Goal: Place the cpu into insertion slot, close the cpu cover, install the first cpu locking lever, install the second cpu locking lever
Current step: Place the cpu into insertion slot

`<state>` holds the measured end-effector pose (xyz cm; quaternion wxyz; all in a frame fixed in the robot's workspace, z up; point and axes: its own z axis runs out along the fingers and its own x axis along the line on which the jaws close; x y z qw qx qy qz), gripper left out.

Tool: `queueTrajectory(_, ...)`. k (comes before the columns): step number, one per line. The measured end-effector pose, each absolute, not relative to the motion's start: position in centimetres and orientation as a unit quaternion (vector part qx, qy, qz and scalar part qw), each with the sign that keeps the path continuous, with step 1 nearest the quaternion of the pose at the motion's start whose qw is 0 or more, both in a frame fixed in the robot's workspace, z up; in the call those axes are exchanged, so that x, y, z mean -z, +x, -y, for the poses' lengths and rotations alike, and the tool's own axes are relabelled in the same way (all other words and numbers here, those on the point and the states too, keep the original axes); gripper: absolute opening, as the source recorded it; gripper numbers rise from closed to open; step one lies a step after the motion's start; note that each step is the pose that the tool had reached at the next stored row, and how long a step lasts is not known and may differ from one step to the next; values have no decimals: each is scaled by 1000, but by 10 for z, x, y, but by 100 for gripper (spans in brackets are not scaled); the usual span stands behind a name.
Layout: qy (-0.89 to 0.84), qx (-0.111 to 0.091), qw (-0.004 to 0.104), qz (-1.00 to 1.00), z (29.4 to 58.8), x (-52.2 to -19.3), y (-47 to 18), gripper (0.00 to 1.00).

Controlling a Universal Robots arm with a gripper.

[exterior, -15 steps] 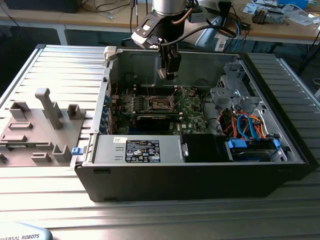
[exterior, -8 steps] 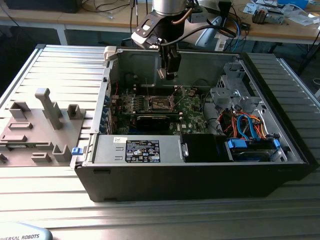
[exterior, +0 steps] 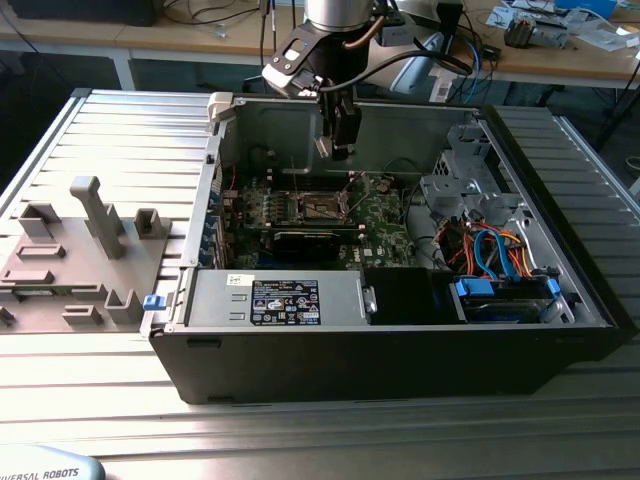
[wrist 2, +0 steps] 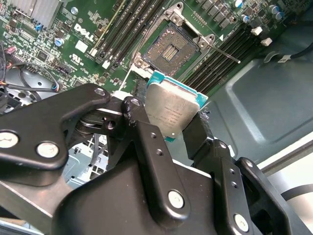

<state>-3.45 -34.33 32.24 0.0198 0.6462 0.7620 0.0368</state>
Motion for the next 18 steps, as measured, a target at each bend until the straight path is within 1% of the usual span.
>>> queueTrajectory(18, 654, -37, 20, -756, 343, -322, -35, 54)
